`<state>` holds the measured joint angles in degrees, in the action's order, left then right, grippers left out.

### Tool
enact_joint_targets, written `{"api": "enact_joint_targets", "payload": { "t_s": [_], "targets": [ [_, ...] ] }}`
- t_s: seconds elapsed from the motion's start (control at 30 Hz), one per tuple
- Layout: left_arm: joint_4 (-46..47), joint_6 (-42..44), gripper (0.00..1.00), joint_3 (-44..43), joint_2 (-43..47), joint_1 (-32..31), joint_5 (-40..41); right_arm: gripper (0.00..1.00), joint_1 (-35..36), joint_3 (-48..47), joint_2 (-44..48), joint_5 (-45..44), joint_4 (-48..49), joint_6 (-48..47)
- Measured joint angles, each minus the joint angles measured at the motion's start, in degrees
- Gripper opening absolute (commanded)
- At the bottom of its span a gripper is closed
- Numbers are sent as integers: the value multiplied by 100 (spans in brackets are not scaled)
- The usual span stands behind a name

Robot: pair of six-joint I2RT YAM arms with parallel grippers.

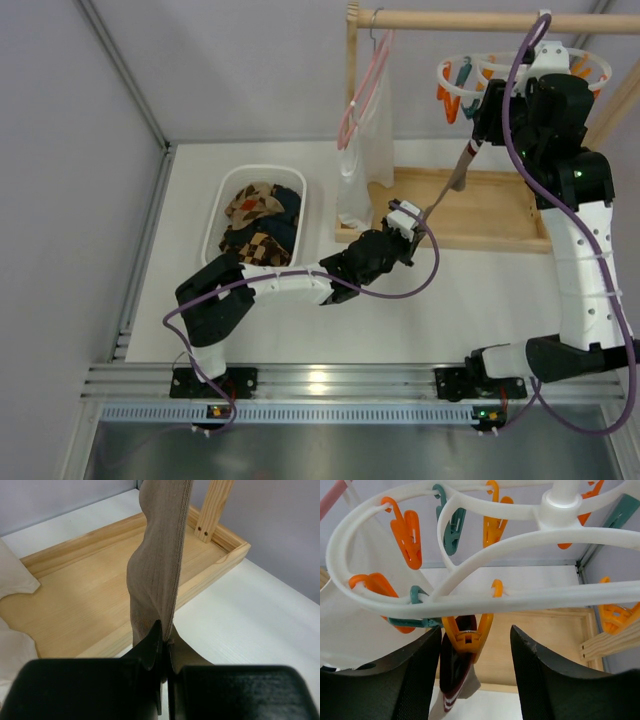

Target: Remove the socks clipped to the hanger

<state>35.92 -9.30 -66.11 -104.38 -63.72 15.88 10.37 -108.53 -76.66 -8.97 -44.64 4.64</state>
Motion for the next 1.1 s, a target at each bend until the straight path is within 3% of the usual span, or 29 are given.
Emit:
{"api": "enact_joint_targets", "payload": {
  "t_s": [0.57,0.63,0.7,0.87,0.93,0.97,1.0,1.1],
  "targets": [
    [0,-42,0,0,0,-11,-90,38,-151,-109,-367,319,328,2],
    [0,-52,0,0,0,-20,-105,27,-151,-109,-367,339,339,0],
    [-2,-68,0,0,0,-33,-109,4,-151,-109,-367,356,358,-15],
    [-4,-109,0,0,-2,-50,-131,4,-157,-35,-330,391,520,48],
    [-7,-136,0,0,-2,-52,-151,15,-157,70,-264,398,608,52],
    [-4,-155,0,4,-2,-52,-157,27,-157,133,-227,398,649,55],
    [0,-177,0,22,4,-52,-188,49,-162,190,-186,402,678,74],
    [-13,-273,0,267,164,-72,-352,67,-184,487,13,411,787,153]
  ]
}}
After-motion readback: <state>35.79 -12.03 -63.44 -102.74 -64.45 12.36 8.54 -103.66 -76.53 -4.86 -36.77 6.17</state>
